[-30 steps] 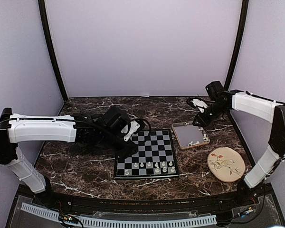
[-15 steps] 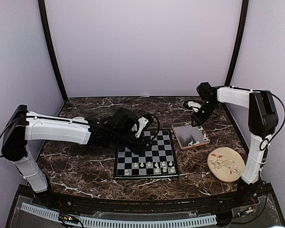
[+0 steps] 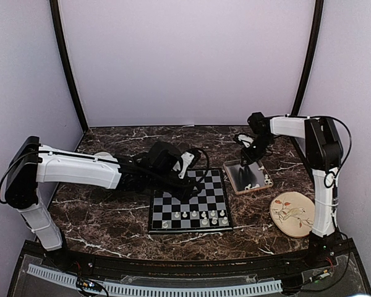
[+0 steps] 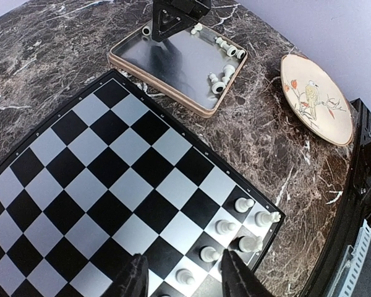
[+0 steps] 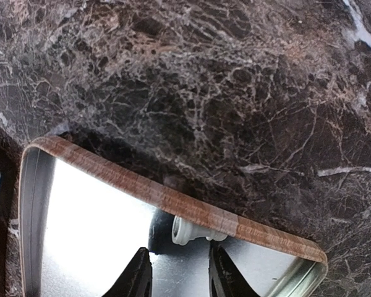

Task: Set up the chess pieces on the board
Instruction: Pick up the pawn from the storage box.

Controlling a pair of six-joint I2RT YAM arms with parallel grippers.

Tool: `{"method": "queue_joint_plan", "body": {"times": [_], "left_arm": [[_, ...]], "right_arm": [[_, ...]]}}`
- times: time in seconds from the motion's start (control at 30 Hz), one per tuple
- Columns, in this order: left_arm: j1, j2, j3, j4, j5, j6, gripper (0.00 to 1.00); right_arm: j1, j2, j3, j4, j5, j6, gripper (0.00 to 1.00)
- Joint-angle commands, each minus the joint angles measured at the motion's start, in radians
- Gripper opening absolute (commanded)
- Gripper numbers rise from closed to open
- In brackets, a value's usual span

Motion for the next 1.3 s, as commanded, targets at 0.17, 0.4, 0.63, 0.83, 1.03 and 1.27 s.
{"method": "queue_joint_plan", "body": {"times": [0.17,0.4,0.63,0.83,1.03,1.27], "left_arm": [[0.004,0.039,0.009,0.040,0.050,-0.043,0.42],[0.004,0.051,0.008,0.047,0.065,-0.062,0.42],[0.004,0.057,0.007,0.051,0.074,-0.072,0.42],[0.004,0.065,0.008,0.056,0.079,-0.070,0.42],[0.004,0.062,0.005,0.052,0.079,-0.071,0.42],[0.008,0.041,0.001,0.046,0.063,-0.068,0.42]], "right_arm": [[0.000,0.043,0.043,0.058,-0.025,0.044,0.34],[0.002,0.073,0.066,0.096,-0.005,0.070,0.34],[0.015,0.066,0.040,0.098,0.047,0.062,0.27],[0.016,0.032,-0.006,0.132,0.127,0.056,0.20],[0.011,0.029,-0.028,0.134,0.178,0.054,0.19],[0.006,-0.088,-0.123,0.170,0.089,0.007,0.12]]}}
